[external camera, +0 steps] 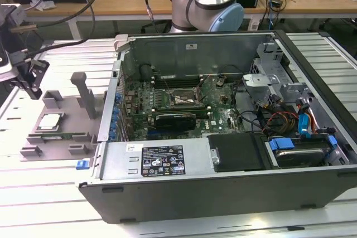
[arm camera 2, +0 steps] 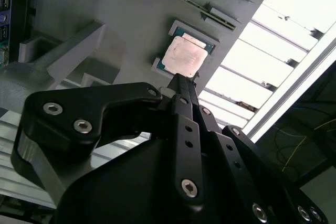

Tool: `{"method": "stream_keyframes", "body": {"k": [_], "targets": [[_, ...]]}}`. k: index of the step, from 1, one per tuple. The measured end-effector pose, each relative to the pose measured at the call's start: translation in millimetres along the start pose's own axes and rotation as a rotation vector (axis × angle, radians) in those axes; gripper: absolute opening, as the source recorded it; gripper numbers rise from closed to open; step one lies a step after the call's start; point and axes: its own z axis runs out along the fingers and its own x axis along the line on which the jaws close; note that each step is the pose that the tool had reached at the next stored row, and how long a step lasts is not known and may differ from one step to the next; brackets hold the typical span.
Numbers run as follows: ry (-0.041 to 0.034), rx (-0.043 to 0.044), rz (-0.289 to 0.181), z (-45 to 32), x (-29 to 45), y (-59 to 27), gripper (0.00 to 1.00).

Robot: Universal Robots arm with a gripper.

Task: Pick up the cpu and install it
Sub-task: 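Reach for the cpu, then pick up the cpu and move it towards the insertion slot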

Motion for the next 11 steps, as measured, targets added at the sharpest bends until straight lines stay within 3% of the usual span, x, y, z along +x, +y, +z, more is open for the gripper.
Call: {"method": "stream_keyframes", "body": {"k": [11], "targets": [[0.0,0.0001,0.0,-0.1,0.0,0.0,0.11]]}}
